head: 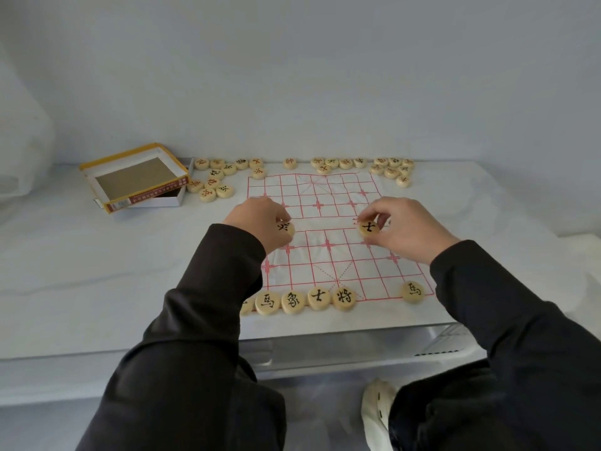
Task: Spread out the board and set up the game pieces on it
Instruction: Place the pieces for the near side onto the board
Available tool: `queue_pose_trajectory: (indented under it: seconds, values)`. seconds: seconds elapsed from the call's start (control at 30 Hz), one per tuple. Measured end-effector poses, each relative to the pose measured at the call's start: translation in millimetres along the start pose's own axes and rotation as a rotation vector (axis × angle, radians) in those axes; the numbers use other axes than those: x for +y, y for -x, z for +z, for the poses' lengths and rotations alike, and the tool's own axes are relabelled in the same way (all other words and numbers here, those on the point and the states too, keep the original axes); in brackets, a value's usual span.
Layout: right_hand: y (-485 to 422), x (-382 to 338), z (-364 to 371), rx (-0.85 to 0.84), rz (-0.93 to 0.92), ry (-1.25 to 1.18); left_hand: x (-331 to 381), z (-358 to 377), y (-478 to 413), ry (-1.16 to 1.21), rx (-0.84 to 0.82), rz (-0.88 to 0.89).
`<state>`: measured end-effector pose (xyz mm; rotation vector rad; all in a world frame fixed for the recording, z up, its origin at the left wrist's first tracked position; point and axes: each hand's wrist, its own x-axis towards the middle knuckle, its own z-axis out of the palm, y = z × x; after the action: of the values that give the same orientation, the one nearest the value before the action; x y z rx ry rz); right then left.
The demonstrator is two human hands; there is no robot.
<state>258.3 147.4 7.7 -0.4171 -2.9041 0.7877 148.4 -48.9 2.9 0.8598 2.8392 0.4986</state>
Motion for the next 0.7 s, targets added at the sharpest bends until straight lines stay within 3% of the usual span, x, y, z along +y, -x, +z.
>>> queue_pose_trajectory:
  seconds: [0.37,0.53,0.7]
  values:
    - [23,2,11,-0.127,-0.041,0.163,-2,12,30,0.082,0.026,-0.002]
    - [37,-1,4,-0.112,-0.054,0.159,16,20,32,0.013,-0.012,0.117]
    - [54,0,17,-0.235,-0.088,0.219,28,29,28,-0.025,-0.037,0.178]
